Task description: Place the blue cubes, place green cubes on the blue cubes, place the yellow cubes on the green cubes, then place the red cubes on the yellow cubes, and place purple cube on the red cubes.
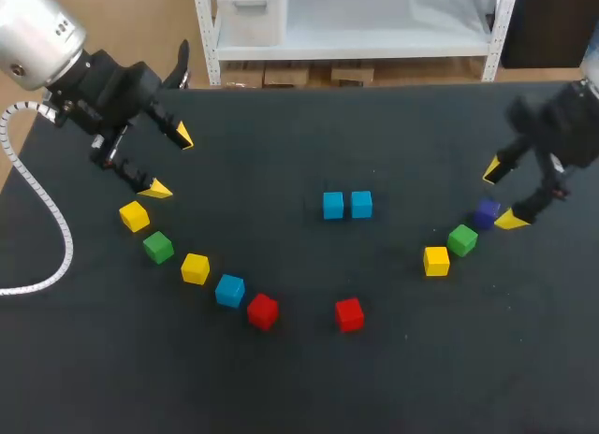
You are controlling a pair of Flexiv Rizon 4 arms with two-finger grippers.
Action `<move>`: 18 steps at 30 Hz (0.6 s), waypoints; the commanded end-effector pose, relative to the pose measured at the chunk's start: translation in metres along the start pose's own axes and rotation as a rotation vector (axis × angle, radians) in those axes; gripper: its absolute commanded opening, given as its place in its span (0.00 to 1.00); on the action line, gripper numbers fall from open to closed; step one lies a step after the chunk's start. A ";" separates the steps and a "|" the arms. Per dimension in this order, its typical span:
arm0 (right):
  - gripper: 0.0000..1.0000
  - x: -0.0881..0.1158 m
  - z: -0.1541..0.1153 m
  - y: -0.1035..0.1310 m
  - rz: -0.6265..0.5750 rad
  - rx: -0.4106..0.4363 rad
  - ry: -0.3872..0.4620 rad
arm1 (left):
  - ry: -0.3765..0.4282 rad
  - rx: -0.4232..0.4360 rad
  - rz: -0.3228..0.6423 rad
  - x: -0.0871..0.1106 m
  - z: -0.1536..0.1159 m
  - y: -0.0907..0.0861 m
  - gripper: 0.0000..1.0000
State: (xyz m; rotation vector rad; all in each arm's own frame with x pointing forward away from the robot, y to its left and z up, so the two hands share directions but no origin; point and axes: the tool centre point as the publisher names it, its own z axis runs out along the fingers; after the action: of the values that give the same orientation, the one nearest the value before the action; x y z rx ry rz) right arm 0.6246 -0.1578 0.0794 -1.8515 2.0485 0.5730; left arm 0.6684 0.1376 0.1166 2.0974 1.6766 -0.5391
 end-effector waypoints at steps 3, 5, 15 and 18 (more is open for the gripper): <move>1.00 0.006 -0.005 0.004 -0.024 -0.012 -0.021 | -0.002 -0.002 0.003 0.001 0.000 -0.001 1.00; 1.00 0.007 -0.005 0.004 -0.029 -0.016 -0.019 | -0.002 -0.002 0.003 0.001 0.000 -0.001 1.00; 1.00 0.007 -0.003 0.005 -0.056 -0.037 -0.010 | -0.002 -0.002 0.003 0.001 0.000 -0.001 1.00; 1.00 0.006 -0.004 0.005 -0.051 -0.023 0.006 | -0.002 -0.002 0.003 0.001 0.000 -0.001 1.00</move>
State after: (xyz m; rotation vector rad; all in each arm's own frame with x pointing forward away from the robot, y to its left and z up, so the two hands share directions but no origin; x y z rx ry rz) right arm 0.6176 -0.1649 0.0802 -1.9192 1.9843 0.6003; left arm 0.6684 0.1376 0.1167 2.0975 1.6767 -0.5390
